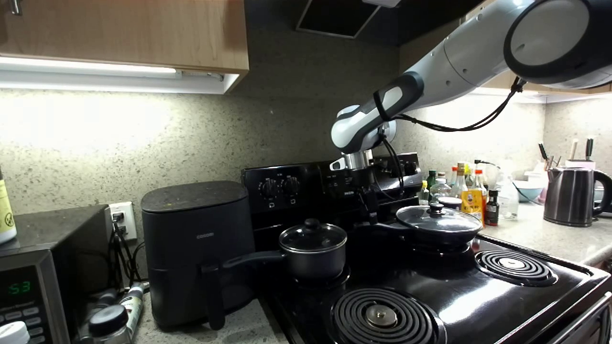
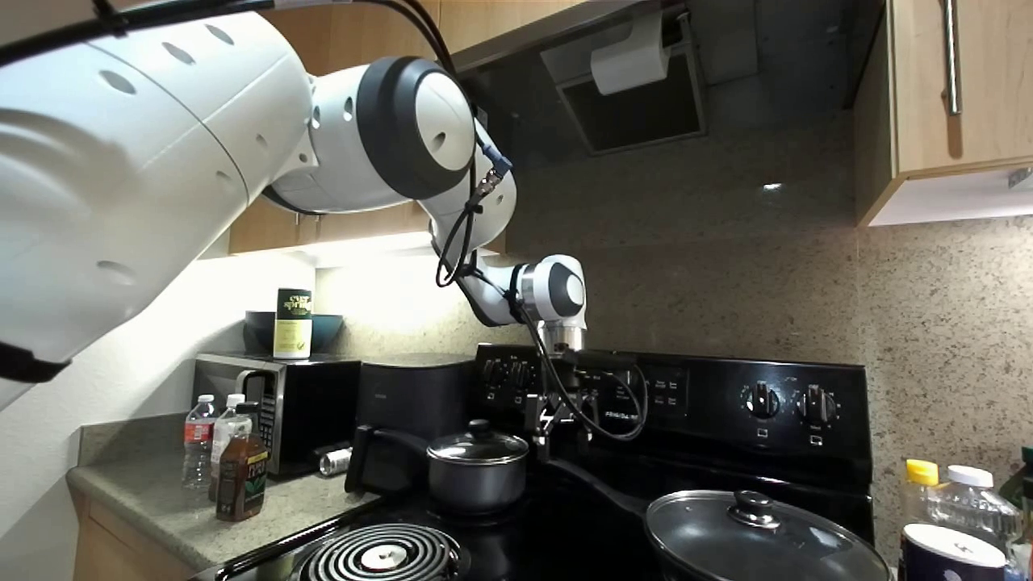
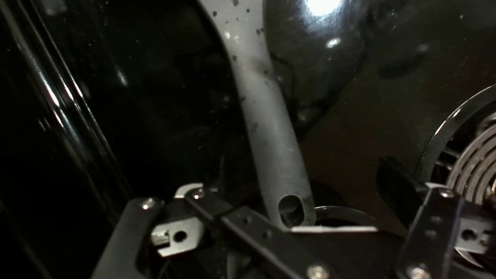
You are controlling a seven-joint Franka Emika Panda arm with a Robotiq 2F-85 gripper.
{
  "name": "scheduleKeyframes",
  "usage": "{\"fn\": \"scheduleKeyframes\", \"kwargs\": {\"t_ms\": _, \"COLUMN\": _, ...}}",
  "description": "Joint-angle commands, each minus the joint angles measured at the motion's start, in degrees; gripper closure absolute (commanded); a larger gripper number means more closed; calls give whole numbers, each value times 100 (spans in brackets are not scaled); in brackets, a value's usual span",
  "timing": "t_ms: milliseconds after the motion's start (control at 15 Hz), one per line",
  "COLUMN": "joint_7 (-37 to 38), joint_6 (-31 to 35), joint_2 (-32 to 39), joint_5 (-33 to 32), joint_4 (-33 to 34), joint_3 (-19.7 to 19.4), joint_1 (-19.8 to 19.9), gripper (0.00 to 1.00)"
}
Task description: Rotate the black pan.
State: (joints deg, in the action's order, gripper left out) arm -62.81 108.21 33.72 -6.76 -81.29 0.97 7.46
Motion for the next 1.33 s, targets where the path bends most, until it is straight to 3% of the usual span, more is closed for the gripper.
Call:
{"fn": "scheduleKeyframes", "kwargs": {"t_ms": 0, "joint_7": -186, "joint_6": -32, "joint_2": -65, "joint_5": 168, "joint_4": -123, "joint_3": 94, "joint_1": 105, "gripper": 0}}
{"fn": "scheduleKeyframes", "kwargs": {"t_ms": 600, "joint_7": -952, "joint_6": -458, "joint_2": 292, "joint_5": 655, "joint_4": 192, "joint_3": 195, "joint_1": 313, "gripper": 0}}
{"fn": "scheduleKeyframes", "kwargs": {"t_ms": 867, "joint_7": -762, "joint_6": -328, "joint_2": 367, "joint_5": 460, "joint_4": 245, "joint_3": 64, "joint_1": 236, "gripper": 0}}
{"fn": "scheduleKeyframes", "kwargs": {"t_ms": 1267, "joint_7": -309, "joint_6": -297, "joint_2": -148, "joint_5": -78, "joint_4": -302, "joint_3": -195, "joint_1": 89, "gripper": 0}}
